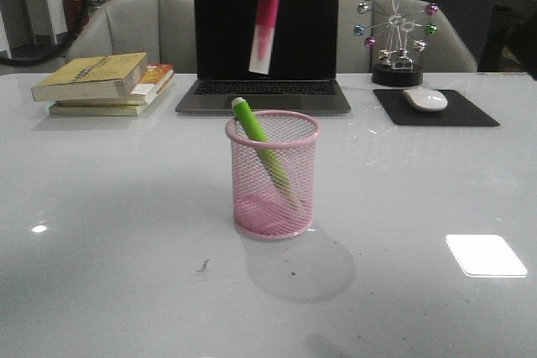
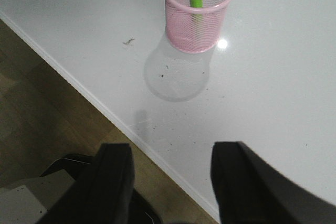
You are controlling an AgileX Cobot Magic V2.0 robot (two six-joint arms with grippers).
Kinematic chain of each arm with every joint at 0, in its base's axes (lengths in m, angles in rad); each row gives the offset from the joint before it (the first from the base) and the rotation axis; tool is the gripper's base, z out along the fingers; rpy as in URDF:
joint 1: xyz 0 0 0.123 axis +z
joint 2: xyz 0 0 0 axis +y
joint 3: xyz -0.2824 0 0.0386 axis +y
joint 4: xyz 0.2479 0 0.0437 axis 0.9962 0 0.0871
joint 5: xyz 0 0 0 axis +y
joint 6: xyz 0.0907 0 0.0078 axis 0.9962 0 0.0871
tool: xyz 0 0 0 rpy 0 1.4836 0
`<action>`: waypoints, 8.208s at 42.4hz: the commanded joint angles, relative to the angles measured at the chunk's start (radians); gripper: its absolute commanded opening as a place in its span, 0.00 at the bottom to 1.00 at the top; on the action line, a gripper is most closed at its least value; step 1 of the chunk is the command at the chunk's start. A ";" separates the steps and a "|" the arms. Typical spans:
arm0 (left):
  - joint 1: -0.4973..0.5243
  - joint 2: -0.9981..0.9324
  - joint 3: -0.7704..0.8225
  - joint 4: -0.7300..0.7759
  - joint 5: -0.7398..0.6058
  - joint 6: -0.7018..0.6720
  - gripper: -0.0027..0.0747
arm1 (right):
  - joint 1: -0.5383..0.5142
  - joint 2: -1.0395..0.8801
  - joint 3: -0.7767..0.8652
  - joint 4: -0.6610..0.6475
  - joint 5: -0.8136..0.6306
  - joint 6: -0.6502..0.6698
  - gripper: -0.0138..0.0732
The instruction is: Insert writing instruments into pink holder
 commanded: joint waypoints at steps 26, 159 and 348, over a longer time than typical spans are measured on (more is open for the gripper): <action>-0.022 0.231 -0.025 0.002 -0.301 -0.010 0.18 | 0.000 -0.002 -0.025 0.001 -0.054 -0.001 0.67; 0.230 -0.861 0.184 0.536 1.306 -0.403 0.15 | 0.000 -0.156 0.122 -0.089 -0.128 -0.001 0.23; 0.847 -1.611 0.901 0.271 0.555 -0.216 0.15 | -0.627 -0.866 0.769 -0.002 -0.817 0.000 0.23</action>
